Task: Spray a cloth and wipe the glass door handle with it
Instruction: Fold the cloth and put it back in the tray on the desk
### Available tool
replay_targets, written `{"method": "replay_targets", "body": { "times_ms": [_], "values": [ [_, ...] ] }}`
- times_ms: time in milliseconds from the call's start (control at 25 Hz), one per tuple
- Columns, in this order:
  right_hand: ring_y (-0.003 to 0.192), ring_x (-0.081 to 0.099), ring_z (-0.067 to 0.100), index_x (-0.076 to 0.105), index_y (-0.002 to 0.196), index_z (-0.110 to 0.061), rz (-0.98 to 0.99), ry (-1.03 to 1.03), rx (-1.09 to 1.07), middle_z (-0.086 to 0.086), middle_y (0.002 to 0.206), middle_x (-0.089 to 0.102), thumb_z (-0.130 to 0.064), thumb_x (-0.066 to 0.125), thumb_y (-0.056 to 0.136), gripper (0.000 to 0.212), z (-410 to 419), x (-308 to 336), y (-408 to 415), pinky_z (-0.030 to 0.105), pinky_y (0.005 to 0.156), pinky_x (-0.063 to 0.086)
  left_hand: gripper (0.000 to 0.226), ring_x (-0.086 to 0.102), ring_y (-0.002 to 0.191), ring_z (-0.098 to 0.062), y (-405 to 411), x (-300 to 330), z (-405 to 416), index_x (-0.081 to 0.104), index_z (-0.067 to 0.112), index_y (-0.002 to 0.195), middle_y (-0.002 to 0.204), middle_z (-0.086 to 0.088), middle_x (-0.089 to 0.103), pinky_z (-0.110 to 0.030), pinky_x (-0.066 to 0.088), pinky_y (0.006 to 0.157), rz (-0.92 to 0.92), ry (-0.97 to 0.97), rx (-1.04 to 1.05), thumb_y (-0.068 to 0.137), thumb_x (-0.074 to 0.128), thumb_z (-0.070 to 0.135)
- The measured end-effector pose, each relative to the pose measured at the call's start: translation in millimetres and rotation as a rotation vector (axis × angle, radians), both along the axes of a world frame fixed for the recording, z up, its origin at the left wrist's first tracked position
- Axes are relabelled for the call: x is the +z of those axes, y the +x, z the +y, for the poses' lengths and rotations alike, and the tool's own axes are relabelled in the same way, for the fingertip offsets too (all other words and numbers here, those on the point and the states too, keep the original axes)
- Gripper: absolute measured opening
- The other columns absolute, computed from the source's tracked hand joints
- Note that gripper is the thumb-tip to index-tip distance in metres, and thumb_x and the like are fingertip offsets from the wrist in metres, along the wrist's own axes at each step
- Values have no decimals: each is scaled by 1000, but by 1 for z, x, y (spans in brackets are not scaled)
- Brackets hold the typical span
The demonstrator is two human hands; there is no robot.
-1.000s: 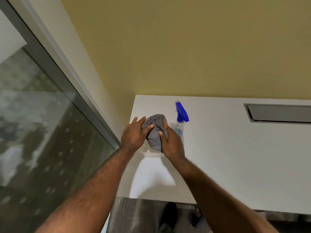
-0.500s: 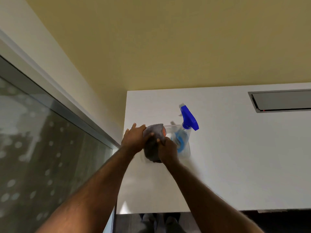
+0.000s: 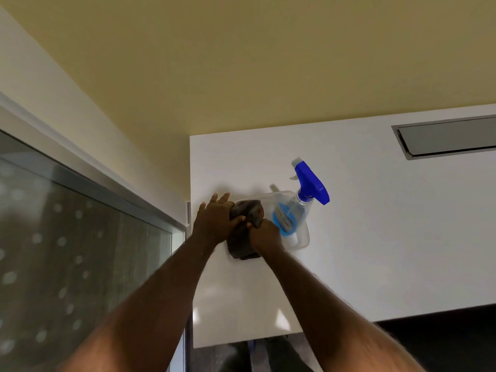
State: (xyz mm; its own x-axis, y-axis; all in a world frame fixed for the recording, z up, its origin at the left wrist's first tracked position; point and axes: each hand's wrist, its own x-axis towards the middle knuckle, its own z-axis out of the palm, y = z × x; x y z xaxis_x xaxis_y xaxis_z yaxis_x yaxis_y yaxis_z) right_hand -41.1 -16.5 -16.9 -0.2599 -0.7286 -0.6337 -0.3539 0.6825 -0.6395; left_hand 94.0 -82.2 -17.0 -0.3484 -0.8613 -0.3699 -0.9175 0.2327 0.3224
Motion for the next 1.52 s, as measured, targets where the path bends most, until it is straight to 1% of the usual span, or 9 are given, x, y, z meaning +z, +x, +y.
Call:
{"method": "replay_targets", "body": {
  "times_ms": [160, 240, 320, 440, 560, 640, 800, 1200, 1520],
  "values": [
    [82, 56, 13, 49, 104, -14, 175, 21, 58, -2, 88, 55, -38, 55, 95, 25, 1, 2, 1, 22, 74, 47, 61, 22, 148, -32, 4, -5, -1, 54, 16, 135, 159, -6, 30, -56, 21, 117, 6, 11, -5, 90, 52, 57],
    [92, 61, 18, 51, 114, -11, 333, -26, 131, 1, 95, 58, -39, 57, 94, 35, 4, 6, 0, 27, 82, 49, 61, 24, 147, -32, 5, -6, -1, 55, 16, 134, 159, -6, 30, -55, 23, 117, 26, 12, -1, 88, 55, 56],
    [104, 62, 21, 51, 120, -10, 403, -108, 166, 5, 107, 63, -36, 60, 93, 38, 7, 6, -1, 32, 91, 50, 60, 28, 146, -33, 7, -5, 2, 56, 16, 134, 157, -7, 34, -53, 25, 116, 79, -8, 21, 88, 56, 55],
    [122, 55, 25, 48, 130, -10, 394, -218, 267, 9, 128, 59, -29, 60, 94, 43, 9, 5, -5, 37, 103, 43, 57, 31, 145, -30, 13, -3, 15, 53, 19, 137, 154, -5, 40, -48, 27, 115, 156, -94, 74, 90, 58, 51],
    [141, 32, 25, 32, 147, -11, 536, -318, 553, 8, 153, 37, -25, 61, 93, 62, 9, 3, -8, 41, 113, 28, 58, 26, 147, -27, 18, -1, 39, 47, 19, 143, 156, -4, 36, -48, 25, 117, 186, -204, 80, 91, 60, 42],
    [145, 24, 24, 26, 149, -12, 602, -351, 672, 7, 157, 29, -25, 64, 92, 70, 11, 1, -8, 41, 115, 22, 61, 17, 150, -25, 17, -2, 52, 39, 22, 148, 159, -2, 26, -49, 20, 119, 170, -219, 54, 93, 58, 40],
    [145, 24, 26, 23, 151, -13, 606, -270, 730, 7, 157, 28, -29, 65, 91, 75, 8, -4, -9, 44, 115, 24, 67, 3, 151, -26, 13, -4, 55, 24, 28, 154, 163, -1, 3, -50, 9, 120, 67, -204, 47, 94, 52, 43],
    [141, 33, 27, 36, 144, -10, 626, -364, 791, 10, 150, 40, -26, 67, 89, 65, -2, -6, -17, 43, 113, 29, 67, 10, 151, -30, 6, -11, 47, 32, 19, 151, 164, -6, 9, -52, 13, 119, -58, -200, 51, 94, 51, 47],
    [143, 29, 28, 29, 147, -7, 613, -347, 831, 13, 154, 33, -26, 68, 88, 73, -13, -13, -13, 42, 112, 30, 65, 13, 150, -33, -2, -7, 42, 42, 18, 144, 165, -7, 6, -55, 15, 118, -126, -179, 50, 90, 56, 50]
  ]
}}
